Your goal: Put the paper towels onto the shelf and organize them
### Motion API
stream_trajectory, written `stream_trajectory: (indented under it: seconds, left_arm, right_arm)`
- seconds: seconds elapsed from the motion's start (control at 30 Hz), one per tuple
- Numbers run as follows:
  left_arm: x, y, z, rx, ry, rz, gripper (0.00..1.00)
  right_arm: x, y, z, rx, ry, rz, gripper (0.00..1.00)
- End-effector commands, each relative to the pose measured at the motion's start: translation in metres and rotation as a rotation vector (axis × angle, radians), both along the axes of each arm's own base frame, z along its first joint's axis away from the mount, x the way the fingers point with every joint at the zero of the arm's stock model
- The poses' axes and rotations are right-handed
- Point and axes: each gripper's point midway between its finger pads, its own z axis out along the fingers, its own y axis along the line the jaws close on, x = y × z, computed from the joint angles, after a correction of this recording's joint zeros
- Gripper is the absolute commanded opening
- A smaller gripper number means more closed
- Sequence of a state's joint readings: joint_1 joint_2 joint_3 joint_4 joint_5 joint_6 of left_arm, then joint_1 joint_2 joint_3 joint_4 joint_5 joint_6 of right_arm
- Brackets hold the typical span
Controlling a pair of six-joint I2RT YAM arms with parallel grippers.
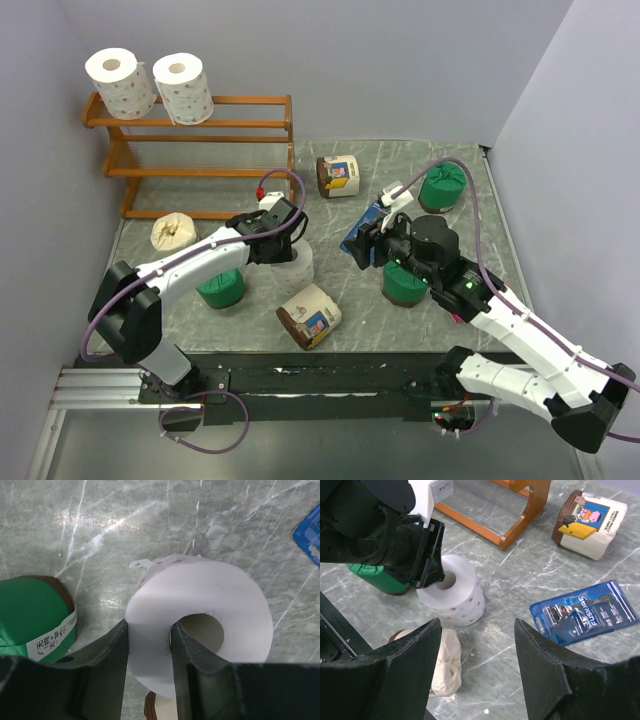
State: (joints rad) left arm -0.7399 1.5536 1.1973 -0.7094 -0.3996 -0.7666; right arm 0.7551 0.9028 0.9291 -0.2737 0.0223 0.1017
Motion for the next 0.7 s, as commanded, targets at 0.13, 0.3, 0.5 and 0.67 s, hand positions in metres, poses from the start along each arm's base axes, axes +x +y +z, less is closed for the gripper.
stream_trajectory:
  seconds: [0.13,0.3,0.5,0.67]
  left_arm:
    - [0.021,0.008,0.081,-0.049,-0.160,0.046,0.34]
    - [0.032,0.035,0.166,-0.108,-0.326,0.104,0.32]
    - [0.056,0.078,0.255,-0.155,-0.510,0.170,0.33]
    - [0.084,0.117,0.294,-0.113,-0.600,0.241,0.31]
  right_arm:
    - [-0.004,-0.008,0.021,0.032,-0.062,-0.016,0.68]
    - [-0.007,-0.012,0.027,0.040,-0.069,-0.019,0.68]
    - [-0.011,-0.015,0.029,0.048,-0.075,-0.018,0.68]
    - [-0.012,-0.023,0.032,0.023,-0.075,-0.039,0.68]
